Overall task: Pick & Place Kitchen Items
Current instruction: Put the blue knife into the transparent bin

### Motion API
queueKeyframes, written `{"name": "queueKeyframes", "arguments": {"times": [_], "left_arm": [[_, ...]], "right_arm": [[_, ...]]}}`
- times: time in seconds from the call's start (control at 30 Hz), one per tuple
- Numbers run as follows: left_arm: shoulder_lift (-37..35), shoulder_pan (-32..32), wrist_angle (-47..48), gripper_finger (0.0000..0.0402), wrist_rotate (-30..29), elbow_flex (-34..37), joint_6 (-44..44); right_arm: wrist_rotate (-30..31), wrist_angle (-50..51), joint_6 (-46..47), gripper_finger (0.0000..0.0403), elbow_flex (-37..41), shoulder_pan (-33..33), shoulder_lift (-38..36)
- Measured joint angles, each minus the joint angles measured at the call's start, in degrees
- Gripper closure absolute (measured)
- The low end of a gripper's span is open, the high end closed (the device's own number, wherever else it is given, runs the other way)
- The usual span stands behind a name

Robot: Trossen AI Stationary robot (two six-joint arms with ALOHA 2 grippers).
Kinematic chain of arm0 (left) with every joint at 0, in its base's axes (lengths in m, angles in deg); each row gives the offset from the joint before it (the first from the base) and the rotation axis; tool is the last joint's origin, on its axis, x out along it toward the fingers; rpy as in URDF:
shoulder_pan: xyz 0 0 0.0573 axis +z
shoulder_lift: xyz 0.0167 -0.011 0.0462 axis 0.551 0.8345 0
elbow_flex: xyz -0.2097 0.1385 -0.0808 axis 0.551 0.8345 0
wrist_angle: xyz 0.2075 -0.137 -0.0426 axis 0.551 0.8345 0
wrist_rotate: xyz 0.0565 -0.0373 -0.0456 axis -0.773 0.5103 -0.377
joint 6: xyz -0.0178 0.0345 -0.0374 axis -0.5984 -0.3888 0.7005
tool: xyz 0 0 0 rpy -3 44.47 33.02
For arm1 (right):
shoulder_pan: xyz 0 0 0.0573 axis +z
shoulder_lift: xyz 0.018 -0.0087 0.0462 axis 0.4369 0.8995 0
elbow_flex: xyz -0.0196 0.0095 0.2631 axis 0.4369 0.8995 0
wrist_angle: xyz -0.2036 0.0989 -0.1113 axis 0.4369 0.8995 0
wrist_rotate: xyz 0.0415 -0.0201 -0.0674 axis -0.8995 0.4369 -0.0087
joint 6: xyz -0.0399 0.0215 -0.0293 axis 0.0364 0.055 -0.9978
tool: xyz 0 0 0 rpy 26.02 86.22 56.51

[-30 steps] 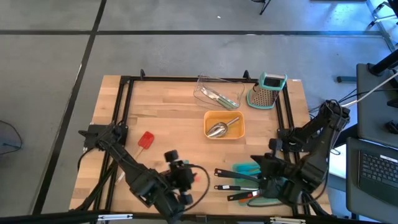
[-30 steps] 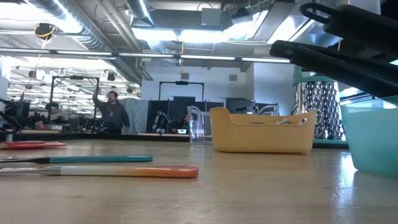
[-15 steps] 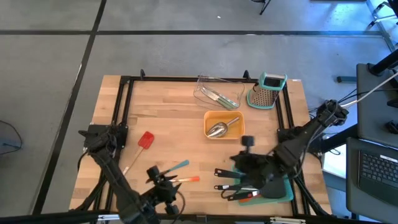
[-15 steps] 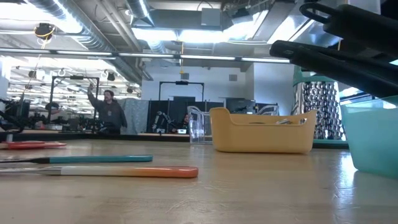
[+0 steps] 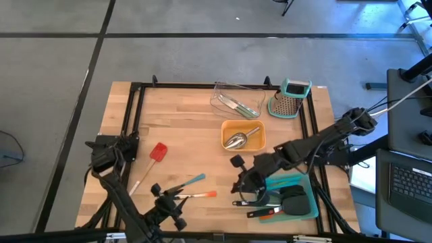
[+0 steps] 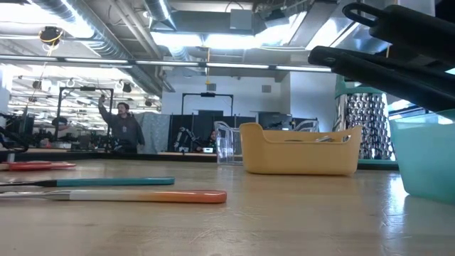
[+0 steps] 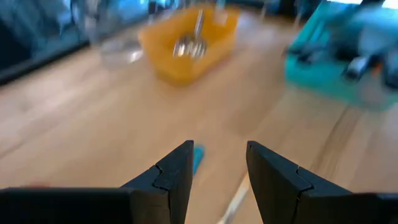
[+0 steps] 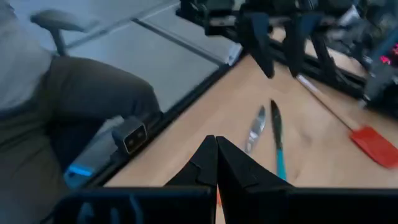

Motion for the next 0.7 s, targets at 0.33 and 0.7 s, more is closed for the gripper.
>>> {"name": "queueKeyframes", "arguments": {"times": [0.33, 0.7], "left_arm": [[-0.04, -0.07, -11.6, 0.0298, -14.85, 15.78, 6.85], [-5.92, 3.28, -3.97, 0.0367, -19.74, 28.7, 12.98]], "right_arm": [[0.36, -12.28, -4.18, 0.0401, 8.3, -4.37, 0.37], [-21.74, -22.22, 1.77, 0.0401, 8.41, -18.57, 8.97]]}}
